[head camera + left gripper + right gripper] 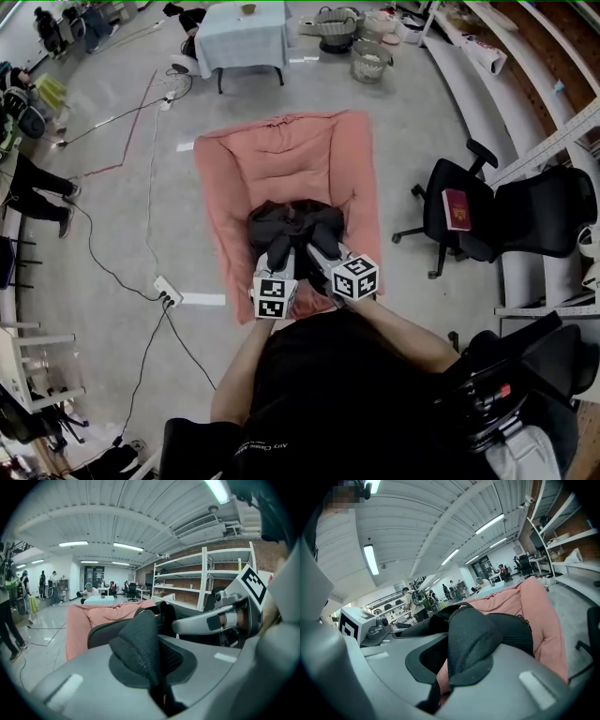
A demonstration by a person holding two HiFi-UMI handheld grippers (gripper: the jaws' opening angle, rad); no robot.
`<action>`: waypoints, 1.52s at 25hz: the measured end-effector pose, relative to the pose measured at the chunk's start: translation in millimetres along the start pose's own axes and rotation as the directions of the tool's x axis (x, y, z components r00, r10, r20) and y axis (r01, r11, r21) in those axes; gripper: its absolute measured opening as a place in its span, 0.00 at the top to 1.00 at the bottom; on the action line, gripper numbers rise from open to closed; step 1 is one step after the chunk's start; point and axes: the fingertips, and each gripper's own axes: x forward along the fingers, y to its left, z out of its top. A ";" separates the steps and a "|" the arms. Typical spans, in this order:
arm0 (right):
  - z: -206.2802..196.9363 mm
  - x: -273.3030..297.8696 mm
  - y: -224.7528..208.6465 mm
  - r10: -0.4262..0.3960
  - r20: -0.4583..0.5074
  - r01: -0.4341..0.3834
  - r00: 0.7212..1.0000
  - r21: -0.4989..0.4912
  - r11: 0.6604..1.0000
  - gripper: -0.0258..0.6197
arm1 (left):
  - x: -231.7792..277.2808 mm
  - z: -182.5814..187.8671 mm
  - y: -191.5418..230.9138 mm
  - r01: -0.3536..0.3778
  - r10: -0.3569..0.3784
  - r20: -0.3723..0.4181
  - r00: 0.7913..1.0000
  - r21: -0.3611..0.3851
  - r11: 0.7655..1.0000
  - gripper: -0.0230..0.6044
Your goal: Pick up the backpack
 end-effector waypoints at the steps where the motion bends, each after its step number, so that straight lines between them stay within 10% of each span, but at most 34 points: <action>1: -1.0 -0.9 0.5 -0.001 -0.001 0.001 1.000 0.000 1.000 0.92 | -0.6 -0.8 -0.7 0.002 -0.002 -0.001 1.000 0.004 1.000 0.93; 25: -2.5 -1.1 5.1 0.003 -0.016 -0.004 1.000 -0.095 0.996 0.92 | 2.5 1.5 -1.6 0.002 0.001 -0.033 0.999 0.108 0.994 0.94; 32: 41.1 -3.6 2.8 0.081 0.084 -0.079 0.993 -0.033 0.996 0.92 | 10.0 23.7 -1.0 0.063 -0.065 -0.043 0.997 -0.058 0.996 0.94; 38: 148.3 -8.9 26.1 0.174 0.191 -0.147 0.966 -0.148 0.978 0.92 | -17.9 120.0 29.3 0.052 -0.029 0.167 0.985 -0.137 0.989 0.94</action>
